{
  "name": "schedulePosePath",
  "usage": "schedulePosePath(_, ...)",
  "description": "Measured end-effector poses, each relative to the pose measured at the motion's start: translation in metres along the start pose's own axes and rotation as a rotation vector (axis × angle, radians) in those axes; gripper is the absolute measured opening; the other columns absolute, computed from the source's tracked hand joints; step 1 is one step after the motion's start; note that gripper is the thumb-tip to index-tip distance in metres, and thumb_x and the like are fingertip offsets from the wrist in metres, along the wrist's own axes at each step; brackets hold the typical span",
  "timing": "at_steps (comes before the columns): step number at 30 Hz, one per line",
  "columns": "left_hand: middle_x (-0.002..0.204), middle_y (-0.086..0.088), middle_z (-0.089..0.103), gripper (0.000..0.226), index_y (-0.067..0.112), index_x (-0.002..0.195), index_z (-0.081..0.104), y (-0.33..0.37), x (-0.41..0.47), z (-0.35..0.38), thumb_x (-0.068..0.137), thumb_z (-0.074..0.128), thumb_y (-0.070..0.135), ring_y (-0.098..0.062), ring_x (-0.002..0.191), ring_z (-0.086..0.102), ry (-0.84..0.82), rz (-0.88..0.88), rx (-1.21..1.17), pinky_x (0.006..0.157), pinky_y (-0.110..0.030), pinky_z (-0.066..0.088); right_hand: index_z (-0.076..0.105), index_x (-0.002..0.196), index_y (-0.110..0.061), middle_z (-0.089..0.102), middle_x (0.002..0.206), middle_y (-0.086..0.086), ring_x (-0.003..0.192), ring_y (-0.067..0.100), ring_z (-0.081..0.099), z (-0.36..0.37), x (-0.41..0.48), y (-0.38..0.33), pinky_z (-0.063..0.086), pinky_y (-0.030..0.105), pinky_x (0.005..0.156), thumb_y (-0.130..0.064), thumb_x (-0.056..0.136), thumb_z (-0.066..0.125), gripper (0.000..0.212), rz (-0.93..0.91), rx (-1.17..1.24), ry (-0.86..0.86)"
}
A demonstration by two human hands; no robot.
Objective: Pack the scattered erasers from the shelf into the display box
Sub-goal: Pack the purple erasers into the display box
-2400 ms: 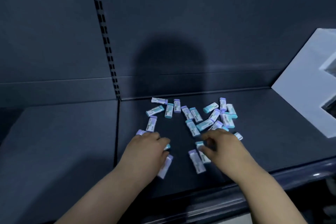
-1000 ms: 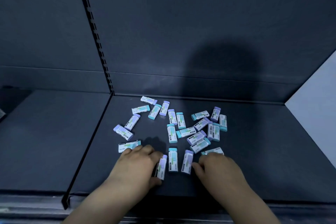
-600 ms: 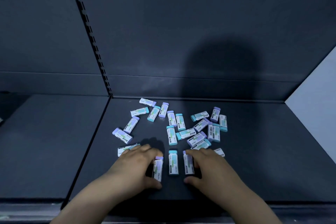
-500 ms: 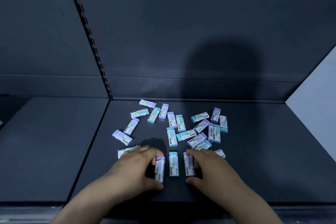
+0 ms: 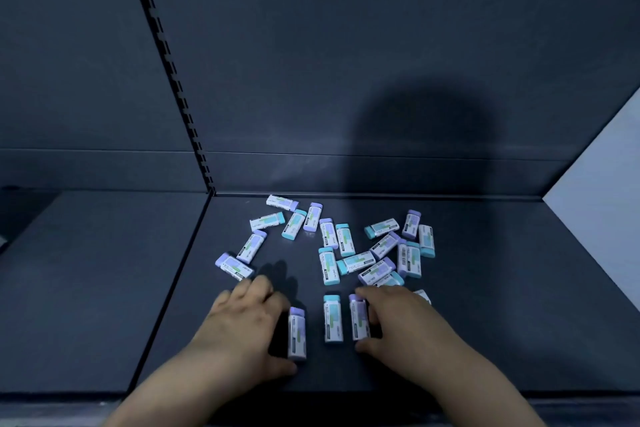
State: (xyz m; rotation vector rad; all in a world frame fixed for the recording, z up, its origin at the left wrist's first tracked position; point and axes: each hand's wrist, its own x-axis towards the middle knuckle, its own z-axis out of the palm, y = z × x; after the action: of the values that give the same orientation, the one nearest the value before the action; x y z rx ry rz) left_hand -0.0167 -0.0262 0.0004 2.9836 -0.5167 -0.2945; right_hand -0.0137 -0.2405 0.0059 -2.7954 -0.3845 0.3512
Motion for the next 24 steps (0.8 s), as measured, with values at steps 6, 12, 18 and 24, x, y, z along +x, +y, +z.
schedulePosePath(6, 0.135, 0.01, 0.027, 0.083, 0.034, 0.145, 0.022, 0.006, 0.003, 0.0, 0.076, 0.062, 0.058, -0.011, 0.129, 0.024, -0.028, 0.073, -0.013, 0.104, -0.024, 0.019, 0.047, 0.122, -0.024, 0.054, 0.124, -0.003, 0.116, 0.019, 0.047, -0.004, 0.006, -0.005, 0.041, 0.031, 0.094, -0.045, 0.074, 0.069, 0.057, 0.011, -0.077, -0.061)
schedulePosePath(12, 0.136, 0.007, 0.031, 0.077, 0.034, 0.142, 0.029, 0.015, 0.018, 0.002, 0.076, 0.062, 0.057, -0.014, 0.129, 0.027, -0.012, 0.05, -0.031, 0.107, -0.027, 0.021, 0.049, 0.114, -0.027, 0.056, 0.117, -0.003, 0.11, 0.018, 0.049, -0.007, 0.011, -0.007, 0.039, 0.029, 0.084, -0.049, 0.07, 0.071, 0.053, -0.007, -0.12, -0.076)
schedulePosePath(18, 0.136, 0.008, 0.033, 0.072, 0.033, 0.139, 0.032, 0.021, 0.022, 0.0, 0.077, 0.062, 0.057, -0.014, 0.128, 0.028, -0.004, -0.001, -0.026, 0.107, -0.027, 0.021, 0.049, 0.108, -0.032, 0.055, 0.11, -0.008, 0.107, 0.015, 0.049, -0.009, 0.015, 0.0, 0.039, 0.03, 0.083, -0.052, 0.069, 0.069, 0.048, -0.041, -0.076, -0.055)
schedulePosePath(24, 0.12, 0.017, 0.049, 0.071, 0.041, 0.125, 0.046, 0.01, 0.015, -0.009, 0.061, 0.07, 0.06, -0.009, 0.115, 0.049, 0.186, -0.023, -0.038, 0.095, -0.029, 0.034, 0.044, 0.123, -0.038, 0.044, 0.118, -0.016, 0.113, 0.008, 0.042, -0.007, 0.022, -0.009, 0.036, 0.025, 0.094, -0.06, 0.068, 0.065, 0.062, -0.146, -0.009, 0.073)
